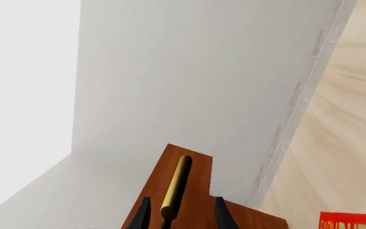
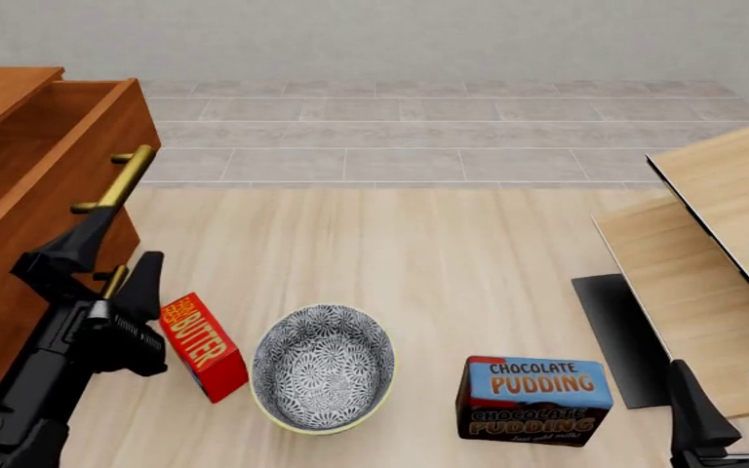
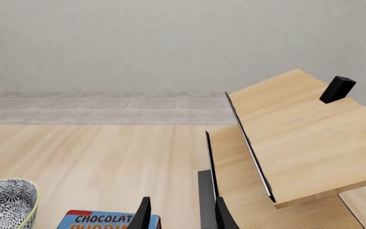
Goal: Close the top drawer of the cabinet.
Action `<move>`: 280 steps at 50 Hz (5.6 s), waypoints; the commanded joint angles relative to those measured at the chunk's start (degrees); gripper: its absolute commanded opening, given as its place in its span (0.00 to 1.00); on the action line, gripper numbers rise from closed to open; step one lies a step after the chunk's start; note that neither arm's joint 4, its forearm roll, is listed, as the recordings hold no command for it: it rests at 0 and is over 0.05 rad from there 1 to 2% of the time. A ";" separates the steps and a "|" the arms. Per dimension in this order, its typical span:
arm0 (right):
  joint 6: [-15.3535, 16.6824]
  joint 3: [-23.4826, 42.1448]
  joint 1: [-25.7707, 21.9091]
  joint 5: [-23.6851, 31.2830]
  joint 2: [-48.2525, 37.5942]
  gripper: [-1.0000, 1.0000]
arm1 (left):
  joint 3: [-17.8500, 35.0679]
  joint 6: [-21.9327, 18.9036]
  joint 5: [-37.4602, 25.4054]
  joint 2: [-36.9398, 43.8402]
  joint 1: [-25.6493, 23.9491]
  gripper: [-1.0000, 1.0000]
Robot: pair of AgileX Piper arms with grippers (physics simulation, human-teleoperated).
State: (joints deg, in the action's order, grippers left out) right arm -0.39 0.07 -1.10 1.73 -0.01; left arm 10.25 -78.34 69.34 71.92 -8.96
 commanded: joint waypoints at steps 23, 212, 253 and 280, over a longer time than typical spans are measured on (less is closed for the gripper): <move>0.73 -0.03 -0.73 1.36 0.00 1.00 | 6.52 -5.37 0.55 6.73 3.96 1.00; 1.52 -0.06 -3.17 2.38 0.00 1.00 | 13.30 -3.48 0.56 16.80 22.49 1.00; 1.53 -0.07 -5.79 3.05 0.00 1.00 | 14.91 -1.27 0.56 20.22 25.83 1.00; 2.17 -0.07 -6.14 2.68 0.00 1.00 | 15.23 -0.21 0.56 20.28 28.57 1.00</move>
State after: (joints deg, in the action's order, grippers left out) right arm 1.71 0.01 -7.12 4.43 -0.02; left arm 25.63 -78.47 69.91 87.90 13.91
